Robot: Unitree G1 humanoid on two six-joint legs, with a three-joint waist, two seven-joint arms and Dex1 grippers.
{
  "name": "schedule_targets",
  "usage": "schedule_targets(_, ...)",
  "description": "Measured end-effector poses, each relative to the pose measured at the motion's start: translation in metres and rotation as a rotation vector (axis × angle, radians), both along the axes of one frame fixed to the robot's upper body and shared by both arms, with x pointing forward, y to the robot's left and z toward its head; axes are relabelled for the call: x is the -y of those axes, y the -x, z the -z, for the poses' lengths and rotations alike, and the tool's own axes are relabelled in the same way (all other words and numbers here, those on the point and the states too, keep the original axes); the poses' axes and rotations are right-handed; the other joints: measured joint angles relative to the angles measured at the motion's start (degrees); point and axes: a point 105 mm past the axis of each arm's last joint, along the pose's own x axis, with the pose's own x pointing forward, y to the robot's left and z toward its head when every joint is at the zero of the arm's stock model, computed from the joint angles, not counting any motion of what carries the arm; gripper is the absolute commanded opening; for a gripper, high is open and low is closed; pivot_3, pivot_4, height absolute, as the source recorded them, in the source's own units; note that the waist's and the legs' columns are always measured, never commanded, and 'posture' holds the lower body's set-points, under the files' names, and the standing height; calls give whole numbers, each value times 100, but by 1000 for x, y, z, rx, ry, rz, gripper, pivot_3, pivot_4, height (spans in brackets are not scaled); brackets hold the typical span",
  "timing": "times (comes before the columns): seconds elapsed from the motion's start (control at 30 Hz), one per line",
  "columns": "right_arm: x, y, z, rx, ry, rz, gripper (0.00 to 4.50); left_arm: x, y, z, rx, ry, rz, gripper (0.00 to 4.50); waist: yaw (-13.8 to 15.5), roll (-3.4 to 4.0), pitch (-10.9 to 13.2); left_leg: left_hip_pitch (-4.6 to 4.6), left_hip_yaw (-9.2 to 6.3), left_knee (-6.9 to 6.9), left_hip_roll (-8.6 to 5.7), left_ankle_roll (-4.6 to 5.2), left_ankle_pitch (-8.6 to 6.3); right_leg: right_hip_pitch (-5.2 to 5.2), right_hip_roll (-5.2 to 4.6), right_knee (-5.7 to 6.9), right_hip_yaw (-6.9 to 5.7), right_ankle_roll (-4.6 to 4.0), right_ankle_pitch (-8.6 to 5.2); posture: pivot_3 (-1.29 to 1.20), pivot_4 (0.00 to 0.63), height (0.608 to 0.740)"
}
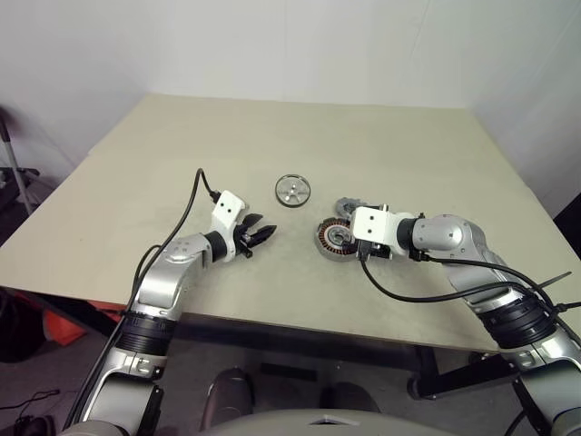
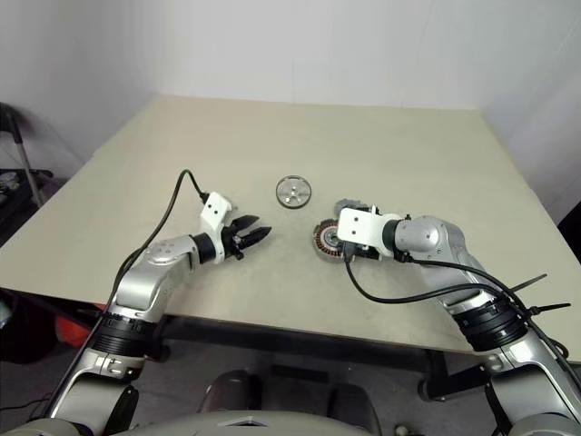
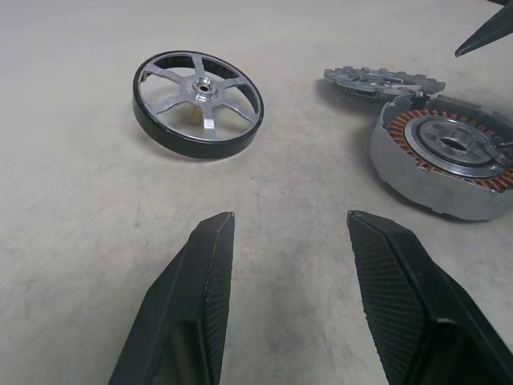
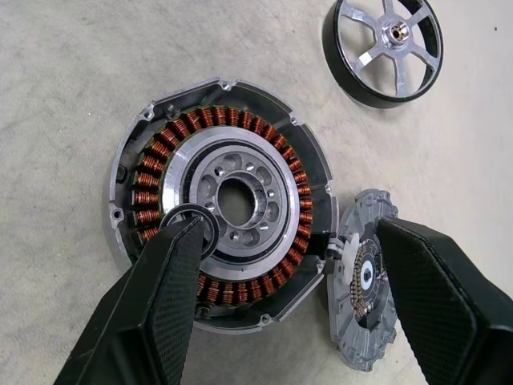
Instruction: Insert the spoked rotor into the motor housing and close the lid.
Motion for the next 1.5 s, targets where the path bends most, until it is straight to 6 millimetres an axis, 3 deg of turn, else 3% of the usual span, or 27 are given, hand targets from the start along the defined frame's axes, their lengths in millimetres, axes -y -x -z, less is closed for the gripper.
schedule_targets(0.4, -3, -5, 6, -5, -8, -4, 3442, -1, 0, 0, 2, -4, -3, 2365, -23, 0, 0, 25, 0, 0, 2, -8, 5, 22, 1, 6, 1, 0, 0, 0, 0, 740)
schedule_targets(0.73, 7, -22, 5, 30, 22, 35, 3442, -2, 0, 3, -4, -8, -12, 2365, -78, -1, 0, 40, 0, -1, 1, -13, 7, 34, 1, 6, 2, 1, -1, 0, 0, 740)
schedule_targets(1.5, -11, -26, 2, 60, 22, -8, 3442, -11, -2, 9, -14, -26, -39, 2365, -172, -2, -1, 45, 0, -31, 10, -16, 10, 25, 17, -4, 2, -4, -3, 0, 0, 740)
